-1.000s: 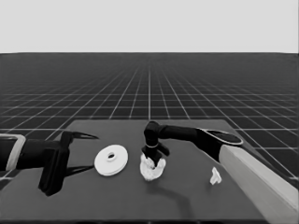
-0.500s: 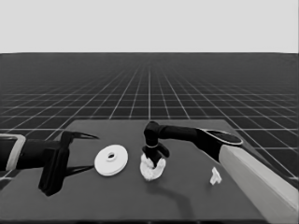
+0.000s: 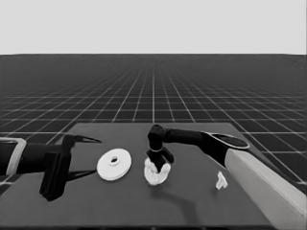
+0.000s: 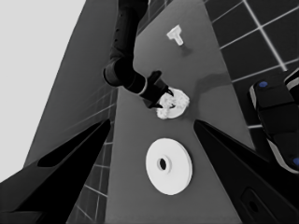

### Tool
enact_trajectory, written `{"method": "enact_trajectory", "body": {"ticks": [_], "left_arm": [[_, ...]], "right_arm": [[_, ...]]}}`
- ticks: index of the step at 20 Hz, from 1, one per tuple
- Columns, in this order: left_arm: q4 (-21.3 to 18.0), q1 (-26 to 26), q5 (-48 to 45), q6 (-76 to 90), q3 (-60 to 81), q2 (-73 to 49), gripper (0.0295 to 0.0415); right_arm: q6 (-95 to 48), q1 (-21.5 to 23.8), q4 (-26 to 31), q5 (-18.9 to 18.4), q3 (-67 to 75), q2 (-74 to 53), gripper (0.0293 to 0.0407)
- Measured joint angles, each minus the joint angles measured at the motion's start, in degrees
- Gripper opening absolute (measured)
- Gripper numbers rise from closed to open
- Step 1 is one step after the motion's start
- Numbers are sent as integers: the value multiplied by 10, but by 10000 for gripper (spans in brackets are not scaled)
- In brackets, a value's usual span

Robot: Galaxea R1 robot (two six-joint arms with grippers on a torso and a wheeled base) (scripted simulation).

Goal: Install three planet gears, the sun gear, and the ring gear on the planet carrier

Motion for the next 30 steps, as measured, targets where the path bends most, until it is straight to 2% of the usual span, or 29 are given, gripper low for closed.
{"method": "enact_trajectory", "body": {"ticks": [2,4,5,6,12,13,14,15,18,22,23,24,25,27,30], "left_arm": [[0,0,0,0,0,0,385],[0,0,0,0,0,0,385],[0,0,0,0,0,0,385],[0,0,0,0,0,0,385],[0,0,0,0,0,0,385],[0,0,0,0,0,0,385],[0,0,0,0,0,0,385],[0,0,0,0,0,0,385],[0,0,0,0,0,0,385],[0,0,0,0,0,0,385],[0,0,0,0,0,0,385],[0,0,0,0,0,0,385],[0,0,0,0,0,0,385],[0,0,0,0,0,0,385],[0,0,0,0,0,0,385]], "right_arm": [[12,0,0,0,0,0,312],[18,0,0,0,0,0,371],[19,0,0,0,0,0,381],[20,0,0,0,0,0,383],[21,0,0,0,0,0,385],[-205,27,24,-16,23,-6,393],[-346,49,39,-22,33,-8,391],[-431,61,48,-24,38,-9,388],[-529,74,61,-25,42,-10,385],[-551,77,64,-24,42,-10,385],[-781,6,-63,59,305,-168,404],[-925,-63,-138,108,515,-408,394],[-1010,-100,-183,136,638,-558,389],[-1089,-131,-225,163,755,-689,385],[-1123,-143,-243,175,804,-741,385]]}}
